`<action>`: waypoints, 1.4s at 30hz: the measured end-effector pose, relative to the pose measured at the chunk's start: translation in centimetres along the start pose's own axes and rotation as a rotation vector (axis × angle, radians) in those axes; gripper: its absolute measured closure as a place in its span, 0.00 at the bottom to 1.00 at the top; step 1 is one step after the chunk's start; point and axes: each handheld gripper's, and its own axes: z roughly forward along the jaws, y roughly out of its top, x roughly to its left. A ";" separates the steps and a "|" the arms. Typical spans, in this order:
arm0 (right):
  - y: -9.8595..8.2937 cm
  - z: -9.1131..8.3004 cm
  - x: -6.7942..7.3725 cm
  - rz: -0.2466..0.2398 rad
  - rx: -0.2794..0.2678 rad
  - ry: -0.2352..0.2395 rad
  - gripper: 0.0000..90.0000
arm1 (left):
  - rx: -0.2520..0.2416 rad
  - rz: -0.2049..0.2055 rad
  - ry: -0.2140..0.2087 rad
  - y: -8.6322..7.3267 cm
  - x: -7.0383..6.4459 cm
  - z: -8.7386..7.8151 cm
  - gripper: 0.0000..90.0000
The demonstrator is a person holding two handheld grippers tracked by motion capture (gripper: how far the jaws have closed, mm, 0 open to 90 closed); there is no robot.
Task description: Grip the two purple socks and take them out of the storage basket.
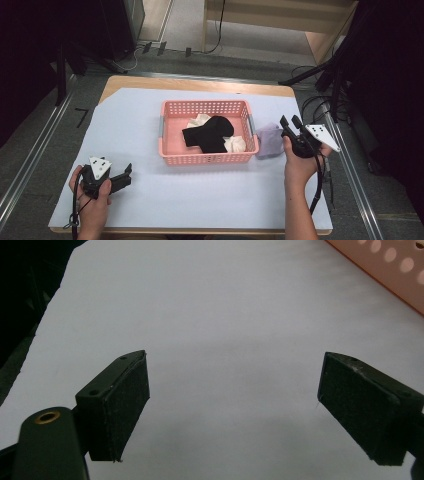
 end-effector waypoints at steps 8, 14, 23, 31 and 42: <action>-1.0 -1.4 -0.3 -0.017 0.036 0.055 0.53 | -0.011 -0.004 0.002 0.0 0.0 0.0 0.16; -1.8 -3.1 -0.9 -0.025 0.069 0.067 0.46 | -0.015 -0.003 0.002 -0.1 0.0 0.0 0.16; -3.3 -6.0 -2.6 0.005 0.112 0.091 0.37 | -0.015 0.000 0.003 -0.1 0.0 0.0 0.16; -4.5 -8.2 -4.3 0.008 0.129 0.121 0.31 | -0.018 0.000 0.001 -0.1 0.0 0.0 0.16; -6.2 -11.4 -6.3 0.026 0.137 0.120 0.27 | -0.020 0.000 -0.003 -0.1 0.0 0.0 0.16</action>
